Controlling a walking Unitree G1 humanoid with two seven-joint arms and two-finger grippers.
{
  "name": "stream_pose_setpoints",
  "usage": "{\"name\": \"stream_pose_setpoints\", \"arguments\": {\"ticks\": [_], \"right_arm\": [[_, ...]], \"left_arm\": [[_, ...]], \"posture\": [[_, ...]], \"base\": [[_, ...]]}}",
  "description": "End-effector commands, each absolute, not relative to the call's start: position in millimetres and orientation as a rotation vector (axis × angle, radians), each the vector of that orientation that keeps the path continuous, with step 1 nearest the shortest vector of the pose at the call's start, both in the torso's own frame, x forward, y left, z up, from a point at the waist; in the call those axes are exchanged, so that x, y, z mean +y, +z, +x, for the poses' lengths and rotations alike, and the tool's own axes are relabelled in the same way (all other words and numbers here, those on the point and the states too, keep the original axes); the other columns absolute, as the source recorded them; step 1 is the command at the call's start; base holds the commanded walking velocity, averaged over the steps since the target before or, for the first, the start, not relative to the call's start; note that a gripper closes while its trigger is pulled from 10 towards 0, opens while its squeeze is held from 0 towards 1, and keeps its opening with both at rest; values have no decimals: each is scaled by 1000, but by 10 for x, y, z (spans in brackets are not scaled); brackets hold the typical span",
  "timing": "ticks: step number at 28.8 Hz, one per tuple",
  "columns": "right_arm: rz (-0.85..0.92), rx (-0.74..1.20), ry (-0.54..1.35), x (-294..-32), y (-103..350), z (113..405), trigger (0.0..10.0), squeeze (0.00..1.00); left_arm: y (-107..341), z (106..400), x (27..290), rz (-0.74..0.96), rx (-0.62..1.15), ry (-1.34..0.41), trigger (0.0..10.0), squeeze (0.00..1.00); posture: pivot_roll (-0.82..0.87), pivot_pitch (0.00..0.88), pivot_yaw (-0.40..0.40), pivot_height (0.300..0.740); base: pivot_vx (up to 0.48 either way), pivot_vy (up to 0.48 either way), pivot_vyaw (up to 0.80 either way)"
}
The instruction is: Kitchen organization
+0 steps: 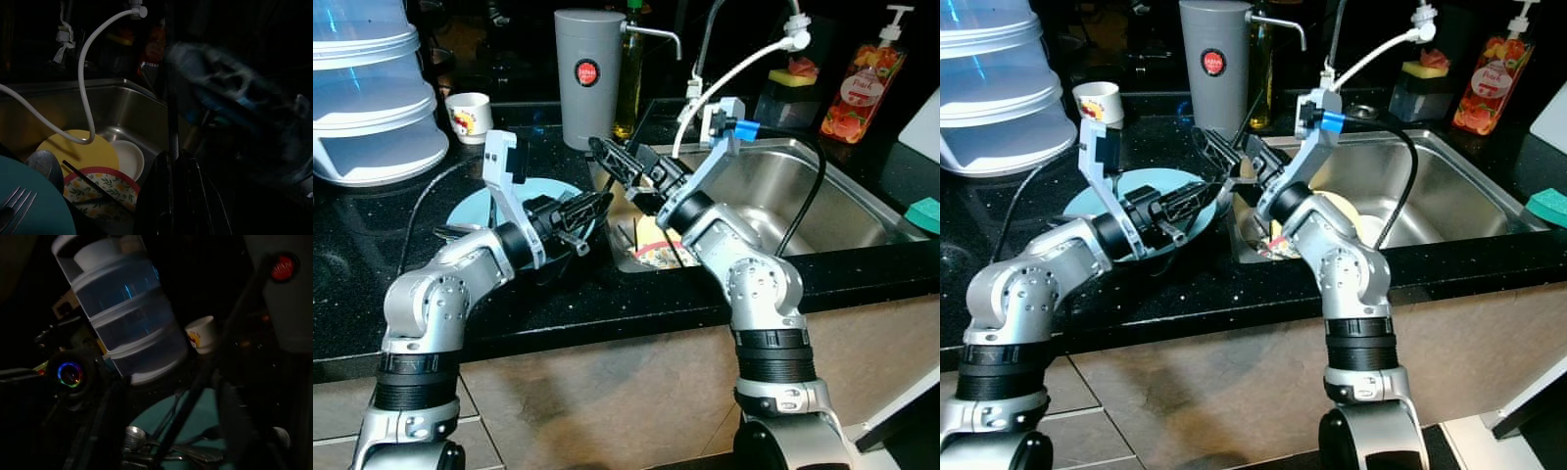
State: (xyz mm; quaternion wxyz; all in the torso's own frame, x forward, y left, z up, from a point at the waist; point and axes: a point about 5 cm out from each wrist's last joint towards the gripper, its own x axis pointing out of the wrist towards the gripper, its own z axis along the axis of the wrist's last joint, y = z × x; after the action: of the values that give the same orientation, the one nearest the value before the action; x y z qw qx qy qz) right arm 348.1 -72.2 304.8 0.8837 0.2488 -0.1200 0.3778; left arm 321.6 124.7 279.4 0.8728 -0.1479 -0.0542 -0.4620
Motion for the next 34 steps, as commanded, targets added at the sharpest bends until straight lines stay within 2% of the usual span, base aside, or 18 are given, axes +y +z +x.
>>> {"name": "stream_pose_setpoints", "arguments": {"ticks": [1, 19, 20, 21, 28, 29, 32, 34], "right_arm": [[518, -212, 772, -734, 2980, 3493, 0, 0], [597, -188, 734, -792, 2951, 3537, 0, 0], [604, -193, 723, -806, 2955, 3545, 0, 0], [630, -236, 643, -912, 2981, 3605, 0, 0], [614, -372, 484, -1162, 3093, 3691, 0, 0], [586, -427, 443, -1229, 3154, 3699, 0, 0], [545, -478, 405, -1286, 3199, 3709, 0, 0], [413, -532, 334, -1345, 3187, 3749, 0, 0]], "left_arm": [[2792, 3194, 1220, -300, -105, -975, 0, 0], [2778, 3172, 1231, -291, -100, -966, 0, 0], [2772, 3193, 1241, -286, -97, -938, 235, 0], [2774, 3251, 1281, -281, -111, -869, 10000, 1000], [2830, 3315, 1347, -242, -172, -762, 10000, 1000], [2847, 3331, 1371, -215, -196, -725, 10000, 51], [2861, 3342, 1387, -200, -218, -697, 10000, 0], [2848, 3350, 1371, -151, -227, -683, 10000, 0]], "posture": [[96, 91, -9, 740], [92, 69, -14, 740], [92, 66, -15, 740], [93, 63, -16, 740], [103, 72, -19, 740], [106, 79, -19, 740], [108, 82, -19, 740], [113, 93, -18, 740]], "base": [[0, 0, 0], [0, 0, 0], [0, 0, 0], [0, 0, 0], [0, 0, 0], [0, 0, 0], [0, 0, 0], [0, 0, 0]]}}
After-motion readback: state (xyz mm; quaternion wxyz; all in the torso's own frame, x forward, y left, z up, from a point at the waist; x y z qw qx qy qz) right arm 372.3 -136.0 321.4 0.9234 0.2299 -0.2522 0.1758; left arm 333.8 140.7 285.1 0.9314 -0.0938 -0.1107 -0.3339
